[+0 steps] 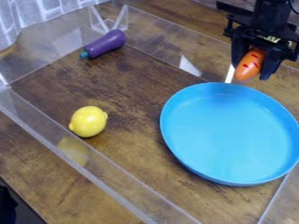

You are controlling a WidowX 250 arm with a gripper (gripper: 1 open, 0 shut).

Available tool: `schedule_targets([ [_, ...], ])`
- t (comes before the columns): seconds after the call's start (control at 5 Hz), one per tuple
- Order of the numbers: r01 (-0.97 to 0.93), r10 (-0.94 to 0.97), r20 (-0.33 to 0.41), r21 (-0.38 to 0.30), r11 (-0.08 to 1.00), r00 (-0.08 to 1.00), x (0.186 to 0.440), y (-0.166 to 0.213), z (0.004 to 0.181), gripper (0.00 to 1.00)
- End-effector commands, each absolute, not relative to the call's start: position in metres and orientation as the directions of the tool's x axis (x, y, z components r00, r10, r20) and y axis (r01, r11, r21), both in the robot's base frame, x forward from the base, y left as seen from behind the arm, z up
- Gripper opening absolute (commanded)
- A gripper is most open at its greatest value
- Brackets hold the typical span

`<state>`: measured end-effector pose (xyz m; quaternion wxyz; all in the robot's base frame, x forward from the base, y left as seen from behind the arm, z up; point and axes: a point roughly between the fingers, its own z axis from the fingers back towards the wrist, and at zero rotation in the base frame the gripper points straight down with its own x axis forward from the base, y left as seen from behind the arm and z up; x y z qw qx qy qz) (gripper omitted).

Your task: Move the carrot to the right side

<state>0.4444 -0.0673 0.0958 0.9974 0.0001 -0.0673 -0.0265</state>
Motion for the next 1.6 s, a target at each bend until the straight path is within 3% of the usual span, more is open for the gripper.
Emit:
schedule_targets([
  [0.0,0.094,-0.093,0.204,0.006,0.996,0.974,0.443,-0.077,0.121,0.0],
  [0.6,0.131,-0.134,0.215,0.025,0.991,0.967,0.443,-0.078,0.121,0.0],
  [1.4,0.113,-0.115,0.235,0.024,0.993,0.965,0.427,-0.058,0.138,0.0],
])
